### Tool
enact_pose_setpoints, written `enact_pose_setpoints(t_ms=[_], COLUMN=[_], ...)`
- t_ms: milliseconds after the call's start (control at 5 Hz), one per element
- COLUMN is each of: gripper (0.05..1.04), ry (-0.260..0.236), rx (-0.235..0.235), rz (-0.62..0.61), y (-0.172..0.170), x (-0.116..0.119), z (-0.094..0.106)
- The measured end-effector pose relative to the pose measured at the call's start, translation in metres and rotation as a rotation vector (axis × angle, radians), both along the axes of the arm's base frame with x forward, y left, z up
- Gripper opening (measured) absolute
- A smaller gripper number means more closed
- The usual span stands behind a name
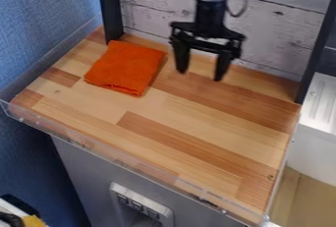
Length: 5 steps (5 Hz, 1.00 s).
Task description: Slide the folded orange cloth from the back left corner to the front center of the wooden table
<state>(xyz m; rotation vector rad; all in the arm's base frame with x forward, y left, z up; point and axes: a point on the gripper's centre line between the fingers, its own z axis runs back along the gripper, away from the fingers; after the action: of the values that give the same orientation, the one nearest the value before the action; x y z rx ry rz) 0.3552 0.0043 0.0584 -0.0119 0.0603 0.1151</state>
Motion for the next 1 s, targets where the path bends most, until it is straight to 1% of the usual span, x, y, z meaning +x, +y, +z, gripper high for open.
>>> enact_pose_setpoints(t_ms=[200,400,600,800,1000], gripper=[0.994,0.997,0.996,0.997,0.999], ry=[-0.045,-0.074,-0.09,-0.099,-0.112], rx=[-0.005,-0.007,-0.002,0.007,0.027], rz=[0.051,0.087,0.123,0.139,0.158], y=[0.026,0.05,0.073,0.091,0.104], x=[-0.005,-0.009,-0.011,-0.012,-0.01], z=[0.01,0.011,0.01,0.015,0.021])
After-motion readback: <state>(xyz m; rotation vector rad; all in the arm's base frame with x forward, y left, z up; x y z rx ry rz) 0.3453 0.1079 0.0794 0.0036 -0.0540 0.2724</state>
